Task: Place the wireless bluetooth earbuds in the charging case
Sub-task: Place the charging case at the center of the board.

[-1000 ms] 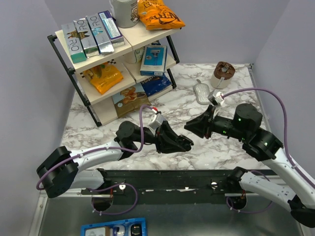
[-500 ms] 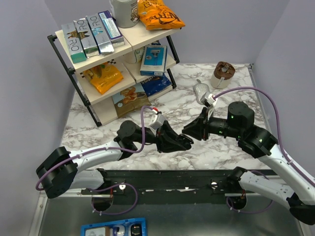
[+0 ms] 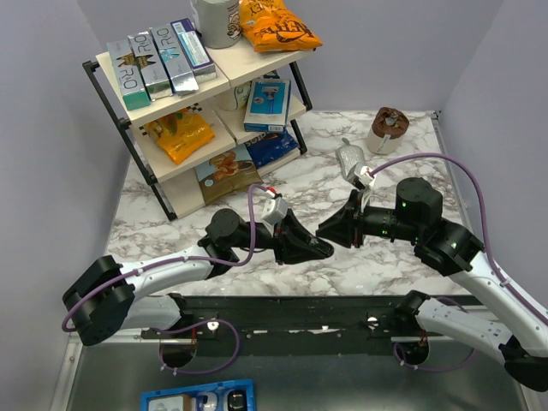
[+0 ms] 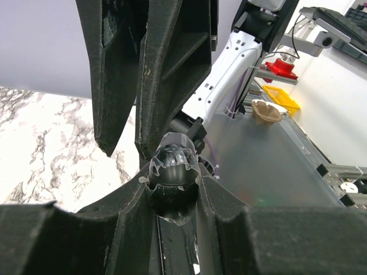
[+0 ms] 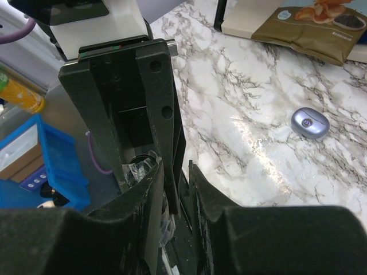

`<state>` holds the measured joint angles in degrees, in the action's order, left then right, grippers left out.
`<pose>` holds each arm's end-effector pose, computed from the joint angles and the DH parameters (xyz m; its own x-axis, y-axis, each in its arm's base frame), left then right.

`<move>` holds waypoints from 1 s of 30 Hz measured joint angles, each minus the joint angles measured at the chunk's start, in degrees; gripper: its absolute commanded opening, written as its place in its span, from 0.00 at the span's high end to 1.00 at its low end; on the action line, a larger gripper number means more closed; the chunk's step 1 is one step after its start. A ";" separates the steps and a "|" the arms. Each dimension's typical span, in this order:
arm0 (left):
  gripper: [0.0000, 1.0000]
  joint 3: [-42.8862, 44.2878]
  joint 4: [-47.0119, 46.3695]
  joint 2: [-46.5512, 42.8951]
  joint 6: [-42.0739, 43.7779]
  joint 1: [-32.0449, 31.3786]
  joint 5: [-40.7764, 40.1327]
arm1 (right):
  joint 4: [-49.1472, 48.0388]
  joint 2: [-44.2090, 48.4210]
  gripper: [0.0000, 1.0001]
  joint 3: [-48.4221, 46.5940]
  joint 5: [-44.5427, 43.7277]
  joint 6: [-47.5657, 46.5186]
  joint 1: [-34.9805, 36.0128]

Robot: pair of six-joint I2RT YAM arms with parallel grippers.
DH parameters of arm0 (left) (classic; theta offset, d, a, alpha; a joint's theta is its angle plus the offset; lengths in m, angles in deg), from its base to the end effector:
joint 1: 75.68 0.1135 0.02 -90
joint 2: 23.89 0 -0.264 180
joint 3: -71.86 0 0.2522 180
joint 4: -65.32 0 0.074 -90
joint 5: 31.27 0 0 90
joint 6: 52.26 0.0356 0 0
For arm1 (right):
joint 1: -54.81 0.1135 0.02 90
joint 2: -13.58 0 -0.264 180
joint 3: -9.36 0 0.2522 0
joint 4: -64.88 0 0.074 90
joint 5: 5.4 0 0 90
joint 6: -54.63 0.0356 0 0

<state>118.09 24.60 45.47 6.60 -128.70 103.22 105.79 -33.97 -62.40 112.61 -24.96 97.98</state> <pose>0.1326 -0.2176 0.2915 -0.3469 -0.1526 -0.9254 0.9257 -0.2143 -0.3117 0.1146 0.1304 0.3814 -0.3746 -0.1326 -0.9177 -0.8789 0.3661 0.3058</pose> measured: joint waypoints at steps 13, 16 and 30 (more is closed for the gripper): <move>1.00 0.66 8.31 -0.66 2.62 0.04 -6.62 | 0.00 3.23 0.43 -0.02 -15.61 4.57 0.02; 1.00 1.05 13.16 1.22 1.22 0.50 -12.15 | -0.02 2.51 0.43 0.55 -24.37 8.02 0.00; 1.00 25.38 35.95 34.88 -4.04 2.84 -26.03 | 0.39 4.15 0.42 4.87 -36.41 14.73 -0.02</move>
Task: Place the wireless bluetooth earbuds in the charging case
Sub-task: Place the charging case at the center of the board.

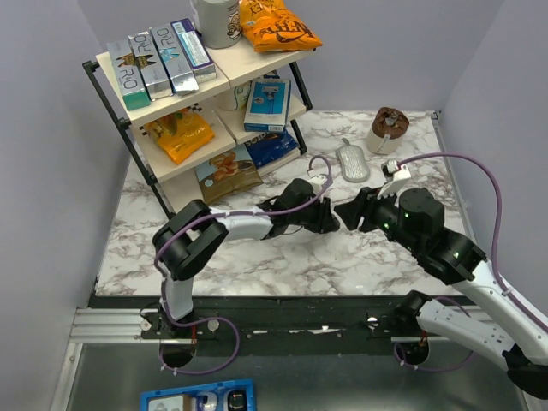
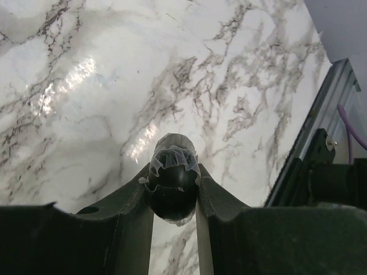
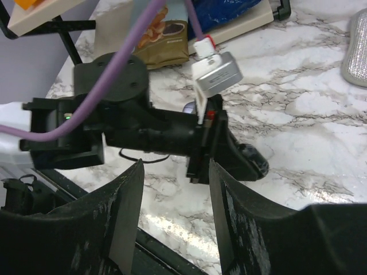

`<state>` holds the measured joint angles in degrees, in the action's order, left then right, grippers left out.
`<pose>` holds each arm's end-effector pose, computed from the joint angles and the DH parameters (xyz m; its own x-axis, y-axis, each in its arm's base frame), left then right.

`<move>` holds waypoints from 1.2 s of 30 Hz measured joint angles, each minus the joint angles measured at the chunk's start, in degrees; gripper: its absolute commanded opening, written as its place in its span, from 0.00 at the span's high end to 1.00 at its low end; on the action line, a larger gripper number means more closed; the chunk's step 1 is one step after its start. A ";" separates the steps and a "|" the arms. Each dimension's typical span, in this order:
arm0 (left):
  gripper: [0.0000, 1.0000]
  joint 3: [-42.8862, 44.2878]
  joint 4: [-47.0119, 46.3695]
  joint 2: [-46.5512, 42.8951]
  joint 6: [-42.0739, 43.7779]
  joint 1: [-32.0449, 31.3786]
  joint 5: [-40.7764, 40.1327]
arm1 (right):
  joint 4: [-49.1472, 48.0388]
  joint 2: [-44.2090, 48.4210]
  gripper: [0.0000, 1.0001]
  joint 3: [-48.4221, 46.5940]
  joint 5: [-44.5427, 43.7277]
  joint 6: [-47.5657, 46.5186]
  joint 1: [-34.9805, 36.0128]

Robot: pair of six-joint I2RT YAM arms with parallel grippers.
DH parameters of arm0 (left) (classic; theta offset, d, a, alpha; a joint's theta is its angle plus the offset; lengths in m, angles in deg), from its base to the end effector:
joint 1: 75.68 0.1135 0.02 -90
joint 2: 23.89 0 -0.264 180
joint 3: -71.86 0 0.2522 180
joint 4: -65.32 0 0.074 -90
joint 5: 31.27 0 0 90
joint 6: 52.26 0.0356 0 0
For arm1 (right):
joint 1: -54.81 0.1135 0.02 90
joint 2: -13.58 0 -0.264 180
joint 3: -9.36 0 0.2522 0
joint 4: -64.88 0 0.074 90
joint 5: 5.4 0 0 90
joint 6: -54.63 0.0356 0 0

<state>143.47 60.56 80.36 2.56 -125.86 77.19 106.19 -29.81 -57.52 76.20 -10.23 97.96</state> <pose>0.2428 -0.3088 0.1830 -0.7678 0.0674 -0.6372 0.5694 0.5277 -0.6303 0.1228 0.1080 0.3620 -0.4464 0.1576 -0.8808 -0.4258 0.8284 0.3640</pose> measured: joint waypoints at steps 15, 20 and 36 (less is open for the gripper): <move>0.59 9.33 4.90 12.17 -2.36 4.42 -0.48 | 0.87 2.49 0.42 1.16 -1.38 -0.44 0.00; 0.48 9.31 5.66 12.17 -2.12 4.42 -1.09 | 0.90 2.49 0.42 1.18 -1.73 -0.76 0.00; 0.42 3.54 10.62 5.35 0.42 6.71 -3.37 | 0.94 2.49 0.42 1.51 -2.51 -1.20 0.00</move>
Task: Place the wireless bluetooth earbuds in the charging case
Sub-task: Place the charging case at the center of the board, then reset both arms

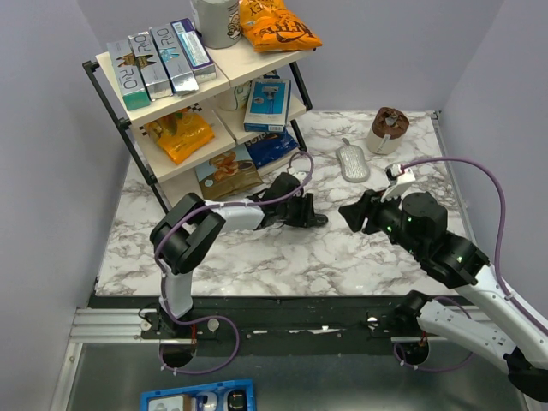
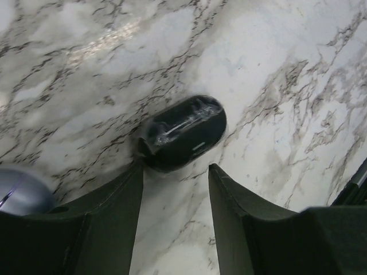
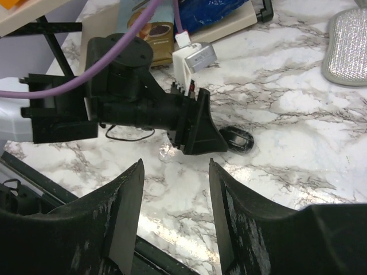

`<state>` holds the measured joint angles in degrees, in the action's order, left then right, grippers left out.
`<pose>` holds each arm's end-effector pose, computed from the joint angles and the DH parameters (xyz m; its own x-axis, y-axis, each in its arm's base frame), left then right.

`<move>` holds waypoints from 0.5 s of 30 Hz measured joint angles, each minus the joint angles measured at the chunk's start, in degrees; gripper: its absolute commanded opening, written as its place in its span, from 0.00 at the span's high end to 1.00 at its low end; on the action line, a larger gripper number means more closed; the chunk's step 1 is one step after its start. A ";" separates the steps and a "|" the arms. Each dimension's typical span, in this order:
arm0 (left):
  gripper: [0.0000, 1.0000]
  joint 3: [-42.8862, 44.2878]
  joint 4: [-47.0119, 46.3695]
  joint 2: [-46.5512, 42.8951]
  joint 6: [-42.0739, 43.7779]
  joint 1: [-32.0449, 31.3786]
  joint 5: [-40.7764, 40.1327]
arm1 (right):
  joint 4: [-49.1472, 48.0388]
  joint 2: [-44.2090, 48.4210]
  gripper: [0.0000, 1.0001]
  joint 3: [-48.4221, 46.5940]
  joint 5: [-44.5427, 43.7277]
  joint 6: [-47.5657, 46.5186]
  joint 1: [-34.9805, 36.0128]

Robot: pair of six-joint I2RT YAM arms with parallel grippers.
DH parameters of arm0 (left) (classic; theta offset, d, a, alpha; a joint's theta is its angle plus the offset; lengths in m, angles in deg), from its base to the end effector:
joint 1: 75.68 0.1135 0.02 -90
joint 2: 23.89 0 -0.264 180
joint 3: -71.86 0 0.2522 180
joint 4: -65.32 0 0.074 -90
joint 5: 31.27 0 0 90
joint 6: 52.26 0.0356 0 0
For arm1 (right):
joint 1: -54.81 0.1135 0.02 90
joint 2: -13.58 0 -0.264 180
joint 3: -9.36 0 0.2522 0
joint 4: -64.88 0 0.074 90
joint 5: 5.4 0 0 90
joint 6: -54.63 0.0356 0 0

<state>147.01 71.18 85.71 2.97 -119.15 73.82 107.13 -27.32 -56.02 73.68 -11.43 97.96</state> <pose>0.2833 -0.2813 0.1494 -0.8466 0.0439 -0.5304 0.3963 0.7172 -0.5732 0.1168 0.1002 0.3576 -0.4226 0.1500 -0.8938 -0.4031 0.8522 0.3336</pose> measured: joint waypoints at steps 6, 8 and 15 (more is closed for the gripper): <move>0.42 -2.93 6.78 -5.75 1.99 1.20 -3.08 | 0.15 0.13 0.42 0.76 -0.07 0.02 0.00; 0.41 -4.11 9.55 -9.46 2.19 1.14 -5.29 | 0.13 0.26 0.42 0.90 -0.15 0.02 0.00; 0.22 -4.13 22.29 -25.86 -1.33 -0.96 -22.25 | -0.13 0.42 0.41 2.47 -0.68 0.00 0.00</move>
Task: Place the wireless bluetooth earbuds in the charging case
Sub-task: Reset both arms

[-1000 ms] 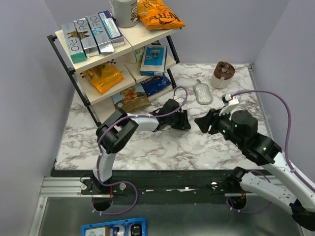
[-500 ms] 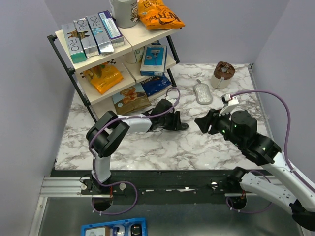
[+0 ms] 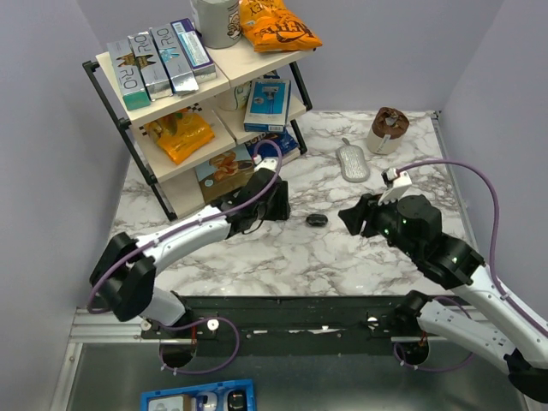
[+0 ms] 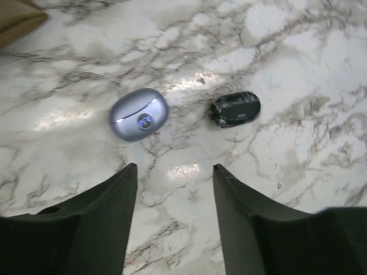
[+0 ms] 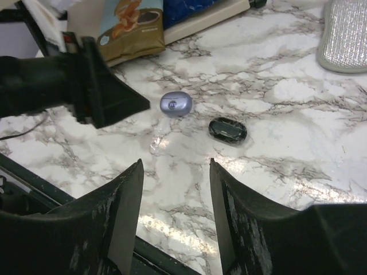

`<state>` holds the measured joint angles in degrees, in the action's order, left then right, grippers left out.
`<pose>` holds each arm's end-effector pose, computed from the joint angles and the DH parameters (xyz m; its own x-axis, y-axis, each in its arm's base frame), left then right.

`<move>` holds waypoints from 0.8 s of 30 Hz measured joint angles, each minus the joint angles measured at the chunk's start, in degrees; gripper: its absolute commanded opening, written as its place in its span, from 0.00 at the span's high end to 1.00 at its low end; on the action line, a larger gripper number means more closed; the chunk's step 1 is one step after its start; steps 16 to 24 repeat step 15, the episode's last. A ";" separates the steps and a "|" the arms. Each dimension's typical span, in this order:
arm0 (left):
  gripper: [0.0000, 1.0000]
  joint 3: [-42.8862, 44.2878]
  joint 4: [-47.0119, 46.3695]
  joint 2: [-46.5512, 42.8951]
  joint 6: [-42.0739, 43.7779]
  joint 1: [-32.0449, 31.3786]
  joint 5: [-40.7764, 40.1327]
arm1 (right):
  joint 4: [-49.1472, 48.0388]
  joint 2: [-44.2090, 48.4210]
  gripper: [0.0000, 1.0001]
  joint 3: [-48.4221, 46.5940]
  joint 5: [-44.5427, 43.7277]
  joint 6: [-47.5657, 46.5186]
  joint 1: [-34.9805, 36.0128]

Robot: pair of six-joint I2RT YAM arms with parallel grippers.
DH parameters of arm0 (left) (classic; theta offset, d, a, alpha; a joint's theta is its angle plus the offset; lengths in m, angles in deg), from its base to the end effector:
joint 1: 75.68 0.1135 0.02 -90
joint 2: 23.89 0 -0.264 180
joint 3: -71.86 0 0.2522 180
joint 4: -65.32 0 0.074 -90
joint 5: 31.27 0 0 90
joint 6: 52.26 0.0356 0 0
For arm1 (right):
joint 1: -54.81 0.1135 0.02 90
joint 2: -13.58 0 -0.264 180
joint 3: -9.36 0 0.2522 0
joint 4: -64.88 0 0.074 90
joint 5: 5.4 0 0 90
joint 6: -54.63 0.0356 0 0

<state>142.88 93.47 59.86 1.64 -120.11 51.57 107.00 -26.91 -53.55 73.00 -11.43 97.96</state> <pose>0.2316 -0.2208 0.2488 -0.7472 -0.0862 -0.6590 0.2315 0.8957 -0.3796 0.1179 0.1007 0.3444 -0.4406 0.1318 -0.8880 -0.3863 0.8651 0.3201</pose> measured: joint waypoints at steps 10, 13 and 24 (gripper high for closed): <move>0.13 -9.05 8.41 -14.80 -8.04 -4.79 -17.38 | -2.14 1.60 0.00 4.85 -0.13 -1.77 0.00; 0.10 -11.67 7.48 -19.98 -7.43 -4.72 -18.14 | -2.99 2.99 0.00 4.87 -0.81 -2.05 0.00; 0.10 -12.39 7.10 -23.39 -6.40 -4.72 -18.95 | -3.26 3.52 0.00 4.87 -1.42 -2.03 0.00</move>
